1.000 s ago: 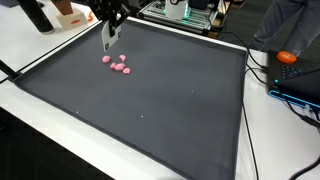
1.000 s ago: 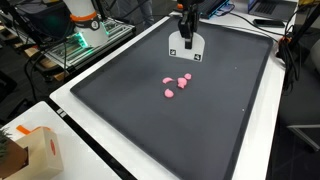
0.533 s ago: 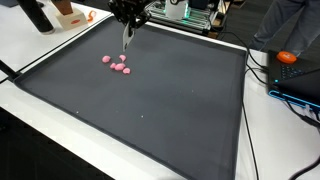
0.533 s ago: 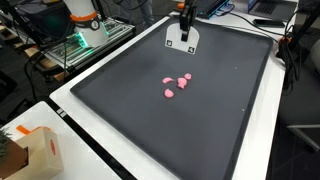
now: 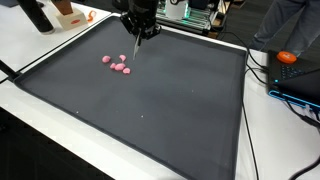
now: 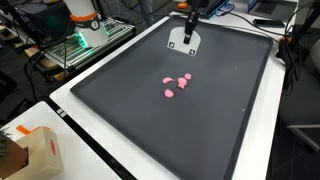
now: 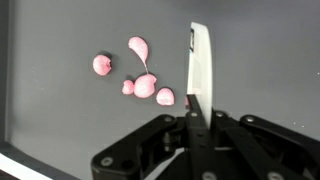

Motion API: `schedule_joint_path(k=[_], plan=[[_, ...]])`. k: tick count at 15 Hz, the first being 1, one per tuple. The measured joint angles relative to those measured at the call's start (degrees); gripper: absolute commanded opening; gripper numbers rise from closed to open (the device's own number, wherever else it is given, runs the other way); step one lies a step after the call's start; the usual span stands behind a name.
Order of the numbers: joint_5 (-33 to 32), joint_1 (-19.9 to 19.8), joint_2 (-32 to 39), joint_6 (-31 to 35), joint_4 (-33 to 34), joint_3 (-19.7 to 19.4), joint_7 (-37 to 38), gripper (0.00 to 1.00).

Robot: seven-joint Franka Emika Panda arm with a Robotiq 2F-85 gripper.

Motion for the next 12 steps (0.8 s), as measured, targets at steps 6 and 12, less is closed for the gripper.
schedule_joint_path(k=[6,12], plan=[[-2.58,1.80,5.97,-1.11,4.85,-0.03,0.39,0.01],[-2.80,2.62,9.96,-2.41,9.41,-0.16,0.41,0.01]])
